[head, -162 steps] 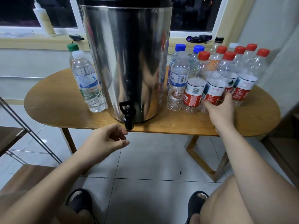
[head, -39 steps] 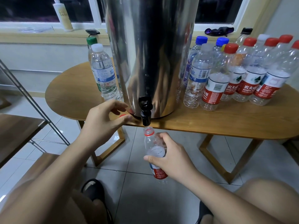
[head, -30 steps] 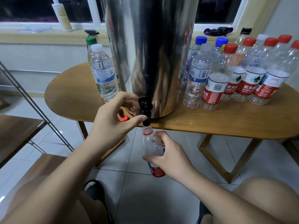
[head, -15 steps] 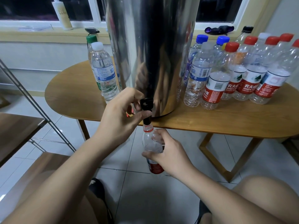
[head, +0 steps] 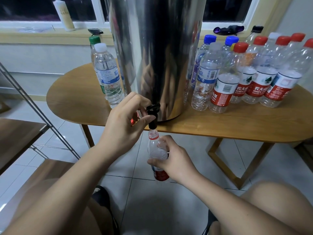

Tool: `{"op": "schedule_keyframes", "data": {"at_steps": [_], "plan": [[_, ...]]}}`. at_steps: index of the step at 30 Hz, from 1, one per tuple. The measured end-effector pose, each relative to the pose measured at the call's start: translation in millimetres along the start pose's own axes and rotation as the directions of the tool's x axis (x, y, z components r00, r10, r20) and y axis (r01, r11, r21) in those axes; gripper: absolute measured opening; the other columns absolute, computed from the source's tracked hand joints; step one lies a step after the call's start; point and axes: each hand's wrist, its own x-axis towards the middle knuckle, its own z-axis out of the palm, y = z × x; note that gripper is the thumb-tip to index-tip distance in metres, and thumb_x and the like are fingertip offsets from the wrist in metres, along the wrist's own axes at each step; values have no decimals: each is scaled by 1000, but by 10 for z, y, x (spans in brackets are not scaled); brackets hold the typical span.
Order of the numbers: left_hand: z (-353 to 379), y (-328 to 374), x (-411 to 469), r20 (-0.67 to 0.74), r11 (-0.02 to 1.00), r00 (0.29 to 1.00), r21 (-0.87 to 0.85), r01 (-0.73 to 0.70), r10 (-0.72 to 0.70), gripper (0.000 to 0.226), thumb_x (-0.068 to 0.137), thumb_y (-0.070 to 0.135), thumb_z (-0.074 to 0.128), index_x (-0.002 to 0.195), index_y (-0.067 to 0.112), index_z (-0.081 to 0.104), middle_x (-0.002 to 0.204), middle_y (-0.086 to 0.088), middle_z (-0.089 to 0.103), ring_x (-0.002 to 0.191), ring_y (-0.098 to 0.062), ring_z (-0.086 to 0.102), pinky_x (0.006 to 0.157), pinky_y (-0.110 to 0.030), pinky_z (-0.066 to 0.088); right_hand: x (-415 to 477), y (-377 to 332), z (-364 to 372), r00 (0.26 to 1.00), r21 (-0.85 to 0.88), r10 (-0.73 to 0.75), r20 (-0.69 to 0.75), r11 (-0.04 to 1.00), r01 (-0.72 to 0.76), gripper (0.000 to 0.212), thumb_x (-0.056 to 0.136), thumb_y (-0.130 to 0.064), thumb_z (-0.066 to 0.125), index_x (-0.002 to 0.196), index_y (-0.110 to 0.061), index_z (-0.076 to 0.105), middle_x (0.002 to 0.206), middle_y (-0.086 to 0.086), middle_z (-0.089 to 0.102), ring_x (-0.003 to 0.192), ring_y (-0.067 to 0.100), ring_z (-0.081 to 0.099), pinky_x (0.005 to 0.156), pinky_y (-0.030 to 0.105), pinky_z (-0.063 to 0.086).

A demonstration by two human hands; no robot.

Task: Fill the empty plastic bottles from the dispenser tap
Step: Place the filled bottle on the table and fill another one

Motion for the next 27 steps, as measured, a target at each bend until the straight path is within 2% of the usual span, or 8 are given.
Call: {"op": "schedule_keyframes", "data": {"at_steps": [3,10,23,27], "plan": [[-6,2,-11,5,1000,1000,-19,9,-9,22,95,4,82,107,8,65,95,1,60,84,-18,61,70,-44,51,7,8,15,1000,-16,3,-1,1000,-3,72,79,-48,94,135,-37,49,142,-9,65,122,12,61,98,29,49],[-16,5,-26,9,1000,1000,-23,14,-14,21,96,5,81,110,8,66,94,-2,62,85,-23,62,71,-46,51,55,35,52,1000,-65,5,4,998,-4,76,80,-49,93,137,-33,46,147,-8,64,120,10,60,93,25,44],[16,38,-62,-19,998,998,-27,55,-55,22,95,4,80,110,10,64,93,-1,62,85,-19,61,70,-42,51,70,79,118,1000,-52,5,-12,999,-5,74,78,-46,94,134,-33,47,143,-8,65,120,7,60,93,23,45],[19,31,-65,-21,998,998,-29,57,-58,23,95,5,80,110,10,64,94,-1,62,85,-20,61,70,-43,52,70,87,116,1000,-51,-6,-11,999,6,73,79,-43,94,135,-30,48,141,-8,65,118,0,57,91,20,44]]}}
